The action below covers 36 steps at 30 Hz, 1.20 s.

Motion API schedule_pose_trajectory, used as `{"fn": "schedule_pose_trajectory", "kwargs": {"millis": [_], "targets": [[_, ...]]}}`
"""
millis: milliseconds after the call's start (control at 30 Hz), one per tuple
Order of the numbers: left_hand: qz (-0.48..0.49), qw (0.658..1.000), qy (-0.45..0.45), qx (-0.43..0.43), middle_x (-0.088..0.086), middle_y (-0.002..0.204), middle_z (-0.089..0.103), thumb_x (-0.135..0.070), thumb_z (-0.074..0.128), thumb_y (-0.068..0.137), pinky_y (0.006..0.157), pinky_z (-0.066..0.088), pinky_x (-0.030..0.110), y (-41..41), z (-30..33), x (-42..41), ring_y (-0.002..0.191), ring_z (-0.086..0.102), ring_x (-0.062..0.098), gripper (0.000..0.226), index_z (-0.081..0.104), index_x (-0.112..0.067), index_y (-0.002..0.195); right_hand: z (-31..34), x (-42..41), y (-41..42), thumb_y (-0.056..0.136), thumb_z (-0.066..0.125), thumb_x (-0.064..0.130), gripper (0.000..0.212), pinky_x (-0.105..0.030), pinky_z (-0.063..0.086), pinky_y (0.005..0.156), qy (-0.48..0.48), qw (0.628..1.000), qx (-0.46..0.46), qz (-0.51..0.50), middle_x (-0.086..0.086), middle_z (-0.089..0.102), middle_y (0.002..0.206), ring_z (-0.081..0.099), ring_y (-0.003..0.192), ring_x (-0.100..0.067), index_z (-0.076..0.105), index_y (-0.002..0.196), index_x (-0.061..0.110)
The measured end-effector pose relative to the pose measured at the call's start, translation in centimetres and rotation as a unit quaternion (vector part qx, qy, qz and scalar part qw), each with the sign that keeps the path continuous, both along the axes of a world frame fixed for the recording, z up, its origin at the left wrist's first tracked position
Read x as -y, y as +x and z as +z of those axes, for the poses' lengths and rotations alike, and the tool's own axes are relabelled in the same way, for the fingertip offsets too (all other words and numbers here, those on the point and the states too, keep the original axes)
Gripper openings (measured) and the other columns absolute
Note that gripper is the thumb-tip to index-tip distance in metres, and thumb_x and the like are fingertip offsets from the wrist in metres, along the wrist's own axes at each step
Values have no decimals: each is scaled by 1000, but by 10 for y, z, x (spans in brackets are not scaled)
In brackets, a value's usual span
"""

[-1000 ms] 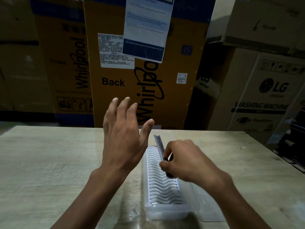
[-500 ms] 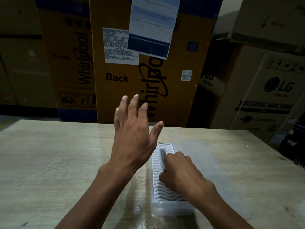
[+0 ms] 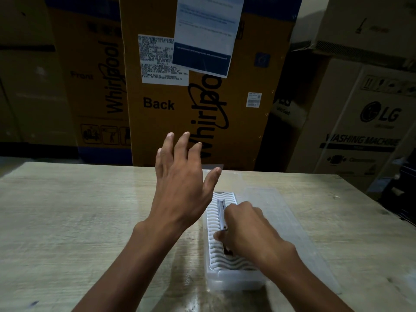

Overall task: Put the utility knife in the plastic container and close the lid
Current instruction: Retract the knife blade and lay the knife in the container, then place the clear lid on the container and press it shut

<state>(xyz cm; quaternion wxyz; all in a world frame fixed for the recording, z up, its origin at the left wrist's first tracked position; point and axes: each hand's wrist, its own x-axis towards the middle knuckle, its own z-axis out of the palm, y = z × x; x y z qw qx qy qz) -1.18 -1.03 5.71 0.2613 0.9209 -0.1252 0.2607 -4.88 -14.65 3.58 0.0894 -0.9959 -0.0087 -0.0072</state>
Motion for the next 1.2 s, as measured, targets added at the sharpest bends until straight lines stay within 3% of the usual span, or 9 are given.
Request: {"fn": "schedule_pose_trajectory", "kwargs": {"millis": [133, 200, 267, 433, 600, 767, 1000, 1100, 1200], "targets": [[-6, 1000, -2, -1, 5, 169, 5, -55, 39, 97, 127, 2, 48, 2, -2, -2, 155, -16, 22, 67, 27, -20, 152, 35, 31, 9, 90, 69, 43, 26, -34, 58, 73, 68, 993, 74, -58, -3, 73, 82, 70, 73, -18, 72, 92, 17], [-8, 1000, -9, 16, 6, 170, -3, -54, 40, 97, 127, 1, 46, 3, -5, -2, 155, -17, 22, 67, 27, -20, 153, 46, 54, 12, 92, 69, 34, 17, -41, 62, 73, 99, 984, 121, -80, -2, 73, 76, 73, 71, -18, 73, 91, 18], [-9, 999, -14, 37, 7, 169, -9, -53, 41, 97, 126, 1, 44, 3, -7, -1, 155, -17, 23, 67, 27, -19, 153, 44, 72, 16, 94, 69, 27, 12, -37, 61, 69, 99, 982, 130, -99, -1, 71, 77, 71, 71, -16, 73, 95, 16], [-18, 999, -8, 45, 6, 169, -14, -51, 45, 97, 122, -3, 37, 5, -11, 2, 155, -18, 22, 66, 28, -20, 153, 10, 95, 37, 89, 73, 31, 34, -32, 53, 73, 55, 989, 32, -135, -6, 72, 113, 64, 79, -17, 65, 119, 17], [-20, 999, -11, 28, 5, 169, -11, -50, 47, 96, 122, -1, 38, 7, -14, 2, 155, -16, 22, 65, 30, -20, 152, -18, 95, 47, 84, 73, 47, 50, -45, 53, 96, 14, 989, -64, -130, -6, 55, 138, 57, 115, -27, 57, 126, 25], [-18, 1000, -8, -12, 5, 168, 3, -48, 49, 96, 121, 23, 50, 7, -15, 3, 153, 0, 27, 61, 37, -20, 148, -30, 101, 51, 69, 74, 61, 69, -52, 52, 99, 17, 985, -105, -135, -3, 43, 148, 54, 122, -31, 44, 126, 35], [-20, 992, -4, -122, 6, 158, 34, -44, 53, 96, 105, 46, 44, 7, -24, 2, 136, 45, 27, 49, 49, -21, 140, -22, 104, 46, 73, 71, 63, 68, -52, 49, 100, 48, 981, -76, -170, -5, 50, 145, 55, 121, -32, 51, 129, 31], [-23, 986, 3, -164, 7, 146, 51, -44, 52, 97, 99, 49, 43, 7, -26, 2, 115, 63, 25, 43, 55, -22, 134, -1, 110, 40, 72, 68, 66, 70, -52, 48, 99, 84, 977, -25, -197, -7, 54, 140, 56, 118, -33, 52, 131, 31], [-12, 987, 4, -163, 5, 134, 65, -39, 50, 99, 100, 47, 44, 6, -25, 2, 112, 65, 26, 36, 60, -20, 128, 36, 105, 24, 78, 66, 64, 66, -44, 50, 90, 142, 972, 41, -182, -8, 57, 138, 59, 108, -26, 52, 133, 30]]}}
